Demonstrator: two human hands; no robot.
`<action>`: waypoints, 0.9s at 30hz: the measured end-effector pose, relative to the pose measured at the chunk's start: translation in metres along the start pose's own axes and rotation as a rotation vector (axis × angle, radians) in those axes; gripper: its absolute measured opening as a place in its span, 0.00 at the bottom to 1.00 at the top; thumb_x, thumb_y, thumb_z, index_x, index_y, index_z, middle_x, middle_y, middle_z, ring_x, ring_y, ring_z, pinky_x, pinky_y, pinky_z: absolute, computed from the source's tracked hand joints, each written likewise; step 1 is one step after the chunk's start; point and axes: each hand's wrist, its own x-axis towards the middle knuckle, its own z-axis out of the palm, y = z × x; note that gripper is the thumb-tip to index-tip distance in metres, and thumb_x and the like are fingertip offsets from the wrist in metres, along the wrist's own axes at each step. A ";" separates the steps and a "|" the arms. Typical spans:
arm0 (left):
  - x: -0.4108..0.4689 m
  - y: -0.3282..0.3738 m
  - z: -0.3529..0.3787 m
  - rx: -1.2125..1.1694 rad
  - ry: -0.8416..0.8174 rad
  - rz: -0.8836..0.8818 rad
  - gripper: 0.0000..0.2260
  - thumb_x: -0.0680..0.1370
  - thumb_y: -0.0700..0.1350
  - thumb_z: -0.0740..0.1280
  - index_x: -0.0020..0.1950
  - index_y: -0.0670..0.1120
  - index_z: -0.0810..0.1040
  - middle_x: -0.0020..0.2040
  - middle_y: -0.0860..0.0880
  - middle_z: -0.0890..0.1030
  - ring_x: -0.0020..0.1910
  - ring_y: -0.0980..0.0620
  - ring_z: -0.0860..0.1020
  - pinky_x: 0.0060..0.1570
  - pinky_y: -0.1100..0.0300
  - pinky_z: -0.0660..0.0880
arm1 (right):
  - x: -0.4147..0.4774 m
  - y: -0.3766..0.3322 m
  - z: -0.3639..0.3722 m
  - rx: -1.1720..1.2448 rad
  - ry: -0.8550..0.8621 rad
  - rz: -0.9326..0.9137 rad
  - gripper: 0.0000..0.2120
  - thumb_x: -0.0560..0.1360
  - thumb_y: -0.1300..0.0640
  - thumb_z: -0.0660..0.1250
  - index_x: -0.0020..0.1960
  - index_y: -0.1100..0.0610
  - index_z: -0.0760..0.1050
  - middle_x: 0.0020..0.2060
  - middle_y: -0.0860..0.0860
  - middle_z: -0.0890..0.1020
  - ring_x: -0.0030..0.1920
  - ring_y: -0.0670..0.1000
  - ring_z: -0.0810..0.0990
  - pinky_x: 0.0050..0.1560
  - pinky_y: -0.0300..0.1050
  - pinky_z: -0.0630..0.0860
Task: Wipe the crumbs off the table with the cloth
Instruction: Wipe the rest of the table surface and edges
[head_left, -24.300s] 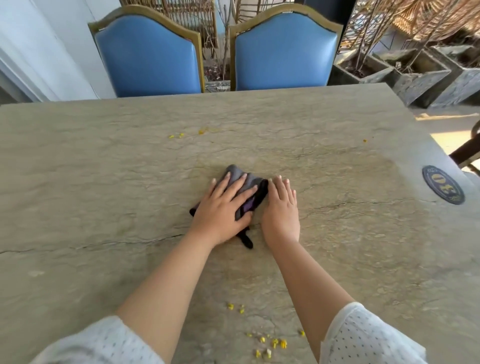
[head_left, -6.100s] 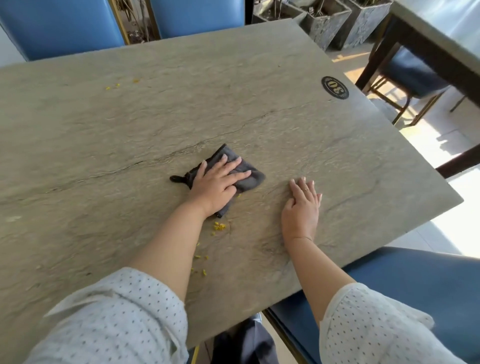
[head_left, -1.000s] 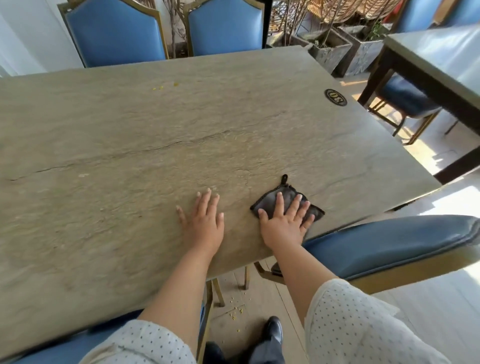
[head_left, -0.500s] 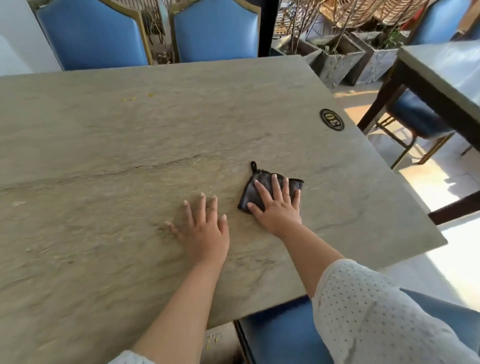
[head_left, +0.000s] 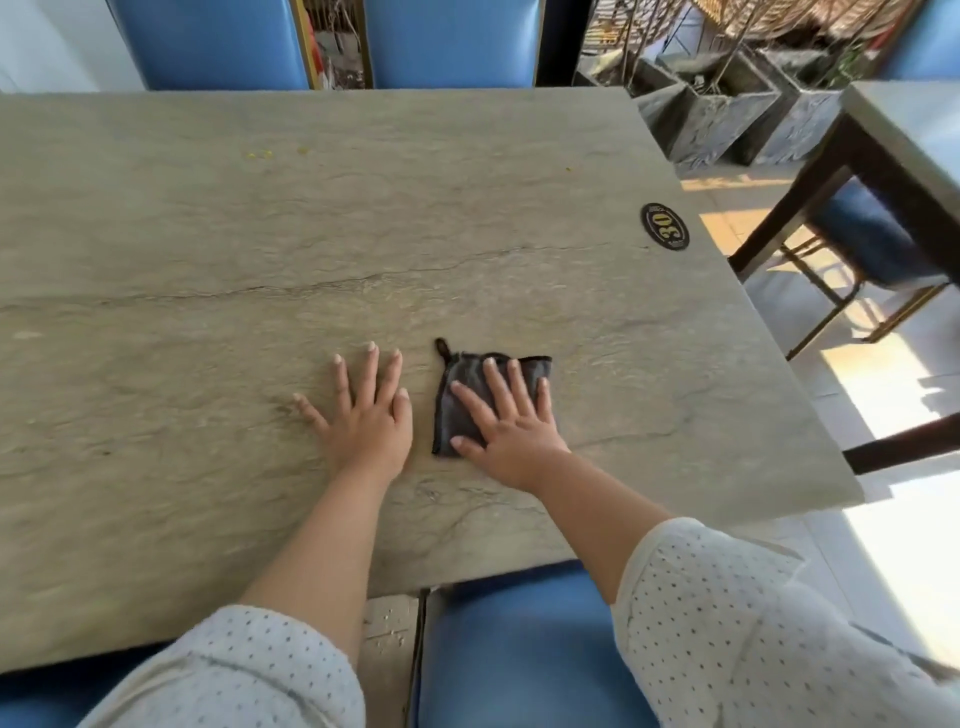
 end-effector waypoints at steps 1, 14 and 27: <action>0.000 0.001 -0.003 -0.028 -0.030 -0.004 0.22 0.81 0.56 0.37 0.75 0.64 0.38 0.76 0.61 0.34 0.75 0.50 0.31 0.68 0.31 0.33 | -0.010 -0.005 0.002 -0.037 -0.052 -0.046 0.33 0.77 0.34 0.47 0.75 0.39 0.34 0.75 0.52 0.31 0.73 0.56 0.26 0.71 0.63 0.30; -0.031 0.088 -0.003 -0.150 -0.030 0.126 0.24 0.83 0.53 0.47 0.79 0.51 0.47 0.79 0.54 0.41 0.78 0.50 0.44 0.74 0.40 0.45 | -0.041 0.099 -0.012 -0.117 -0.109 -0.001 0.36 0.77 0.34 0.52 0.74 0.39 0.33 0.75 0.50 0.31 0.74 0.56 0.30 0.73 0.59 0.34; -0.058 0.230 0.048 0.081 -0.001 0.271 0.32 0.78 0.67 0.43 0.78 0.55 0.39 0.78 0.50 0.36 0.77 0.43 0.37 0.69 0.36 0.31 | -0.046 0.218 -0.009 0.268 0.391 0.148 0.24 0.80 0.59 0.52 0.76 0.54 0.56 0.78 0.50 0.50 0.77 0.51 0.38 0.75 0.50 0.35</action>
